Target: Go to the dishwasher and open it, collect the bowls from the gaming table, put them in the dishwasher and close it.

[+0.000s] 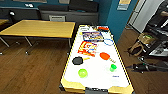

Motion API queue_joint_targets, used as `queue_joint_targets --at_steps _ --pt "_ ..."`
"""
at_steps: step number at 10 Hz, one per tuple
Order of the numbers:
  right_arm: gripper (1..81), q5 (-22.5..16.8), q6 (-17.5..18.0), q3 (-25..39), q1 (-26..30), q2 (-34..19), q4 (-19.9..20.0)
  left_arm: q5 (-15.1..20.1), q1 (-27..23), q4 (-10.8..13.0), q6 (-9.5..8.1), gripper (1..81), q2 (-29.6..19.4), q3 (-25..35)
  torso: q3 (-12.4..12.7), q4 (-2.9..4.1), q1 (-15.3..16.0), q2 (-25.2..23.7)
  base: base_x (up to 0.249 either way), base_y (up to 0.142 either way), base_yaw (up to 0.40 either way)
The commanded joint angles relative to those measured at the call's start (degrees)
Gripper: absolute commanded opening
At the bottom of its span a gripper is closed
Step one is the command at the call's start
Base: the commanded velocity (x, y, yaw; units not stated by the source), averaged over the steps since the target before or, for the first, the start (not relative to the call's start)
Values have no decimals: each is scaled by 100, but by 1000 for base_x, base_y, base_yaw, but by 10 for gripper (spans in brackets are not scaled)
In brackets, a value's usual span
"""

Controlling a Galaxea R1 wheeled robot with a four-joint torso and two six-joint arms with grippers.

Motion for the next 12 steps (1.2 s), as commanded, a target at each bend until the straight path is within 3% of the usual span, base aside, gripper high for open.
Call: queue_joint_targets --at_steps 1,3,12 --pt "811 -483 17 -547 1151 144 19 402 -13 -33 23 811 -8 18 0 0 0 0 0 0 0" --pt "811 -519 -17 -864 1309 416 19 402 -31 -33 23 811 -8 18 -2 0 2 2 0 0 0" --pt "811 -519 17 -2843 1081 1701 195 429 -84 -33 23 811 -17 0 -5 0 4 9 0 0 0"
